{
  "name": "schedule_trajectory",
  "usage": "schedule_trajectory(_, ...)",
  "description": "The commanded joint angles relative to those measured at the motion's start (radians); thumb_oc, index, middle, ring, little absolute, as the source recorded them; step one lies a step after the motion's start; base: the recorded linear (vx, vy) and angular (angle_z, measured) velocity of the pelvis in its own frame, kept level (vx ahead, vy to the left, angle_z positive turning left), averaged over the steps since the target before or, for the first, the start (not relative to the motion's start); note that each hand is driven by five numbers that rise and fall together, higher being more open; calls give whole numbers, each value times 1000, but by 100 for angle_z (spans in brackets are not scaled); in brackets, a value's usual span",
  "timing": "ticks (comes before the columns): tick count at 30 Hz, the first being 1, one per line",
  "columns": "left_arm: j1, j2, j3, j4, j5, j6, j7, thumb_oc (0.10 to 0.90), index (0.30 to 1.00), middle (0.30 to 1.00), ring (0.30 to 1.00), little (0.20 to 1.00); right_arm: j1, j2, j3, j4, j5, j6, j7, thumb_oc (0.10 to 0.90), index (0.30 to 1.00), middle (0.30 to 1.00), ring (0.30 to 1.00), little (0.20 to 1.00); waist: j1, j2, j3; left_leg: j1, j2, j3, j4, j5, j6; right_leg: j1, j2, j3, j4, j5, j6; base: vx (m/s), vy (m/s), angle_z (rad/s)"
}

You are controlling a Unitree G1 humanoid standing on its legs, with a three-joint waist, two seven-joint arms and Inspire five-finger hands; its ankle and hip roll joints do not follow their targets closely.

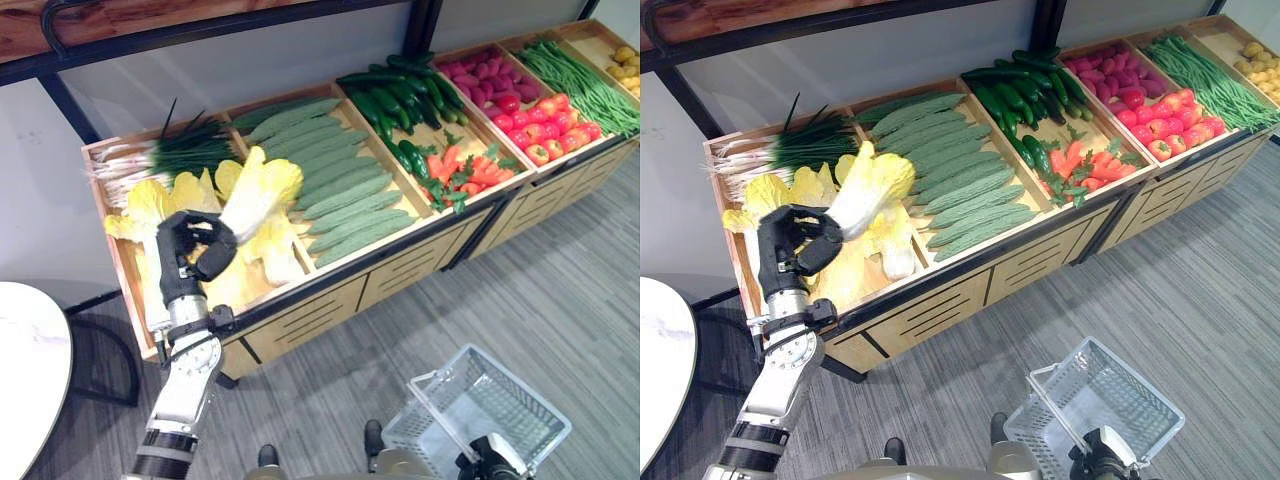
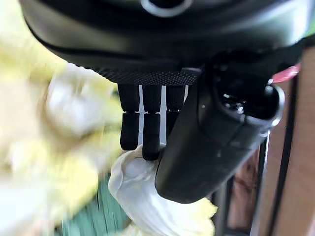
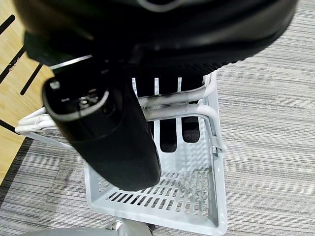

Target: Get the vegetables into the basket

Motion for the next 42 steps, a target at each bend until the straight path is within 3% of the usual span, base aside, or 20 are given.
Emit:
schedule_trajectory(1, -62, 10, 32, -134, -288, -148, -177, 400, 300, 300, 300, 300, -29, -1, 21, 14, 5, -14, 14, 400, 300, 300, 300, 300, 0, -64, -22, 15, 4, -9, 1, -64, -16, 25, -68, 31, 1, -50, 57, 0, 0, 0)
schedule_trajectory(4, 0, -18, -17, -117, -655, -86, -396, 400, 300, 300, 300, 300, -21, -12, 11, 0, -7, -18, 45, 400, 300, 300, 300, 300, -2, -60, -23, 14, 2, -6, 1, -59, -14, 23, -68, 32, 1, -48, 57, 0, 0, 0)
schedule_trajectory(9, 30, -25, -57, -66, -767, -57, -454, 400, 300, 300, 300, 300, -29, -14, 15, -1, -19, -19, 61, 400, 300, 300, 300, 300, -3, -57, -24, 17, 1, -6, 1, -59, -12, 23, -68, 37, 1, -47, 56, 0, 0, 0)
schedule_trajectory(22, 65, 0, -47, -30, -755, -28, -507, 400, 300, 300, 300, 300, -28, -20, -2, 4, -21, -25, 65, 400, 300, 300, 300, 300, -1, -56, -9, 24, -6, 2, 1, -63, -5, 23, -72, 41, 1, -46, 60, 3, 9, 0)
schedule_trajectory(32, 22, 68, -67, -26, -676, -22, -546, 400, 300, 300, 300, 300, -30, -17, -33, -17, 10, -18, 81, 400, 300, 300, 300, 300, 7, -91, 9, 40, -50, 44, 1, -94, 41, -26, -118, 85, 55, -19, 101, -8, 123, -9)
schedule_trajectory(33, -1, 87, -86, -17, -636, -28, -542, 400, 300, 300, 300, 300, -23, -11, -57, -16, 35, -10, 84, 400, 300, 300, 300, 300, -5, -102, 15, 47, -78, 55, 1, -104, 57, -53, -138, 113, 87, 21, 126, -48, 247, -15)
schedule_trajectory(34, -1, 87, -86, -17, -636, -29, -541, 400, 300, 300, 300, 300, -23, -11, -57, -16, 35, -10, 84, 400, 300, 300, 300, 300, -4, -103, 15, 48, -78, 56, 1, -104, 57, -53, -139, 114, 87, 21, 126, -71, 301, -13)
schedule_trajectory(36, -19, 98, -94, -12, -608, -31, -542, 400, 300, 300, 300, 300, -16, -3, -79, -14, 61, -3, 83, 400, 300, 300, 300, 300, -21, -114, 16, 51, -109, 86, 1, -113, 71, -76, -164, 152, 67, 108, 155, -62, 186, -14)
schedule_trajectory(39, -31, 111, -96, -9, -594, -41, -539, 400, 300, 300, 300, 300, -28, -4, -75, -18, 61, 1, 83, 400, 300, 300, 300, 300, -25, -111, 20, 44, -112, 125, 1, -113, 78, -121, -170, 164, 63, 150, 157, -105, 109, -37)
schedule_trajectory(40, -39, 117, -103, -5, -583, -44, -535, 400, 300, 300, 300, 300, -32, -3, -75, -26, 65, 0, 78, 400, 300, 300, 300, 300, -28, -109, 24, 41, -113, 142, 1, -111, 81, -136, -172, 145, 70, 145, 157, -206, 187, -79)
schedule_trajectory(42, -58, 127, -102, 5, -570, -38, -541, 400, 300, 300, 300, 300, -35, 0, -73, -30, 68, 0, 79, 400, 300, 300, 300, 300, -22, -99, 32, 32, -108, 180, 1, -113, 91, -132, -180, 40, 145, 73, 135, -199, 176, -85)
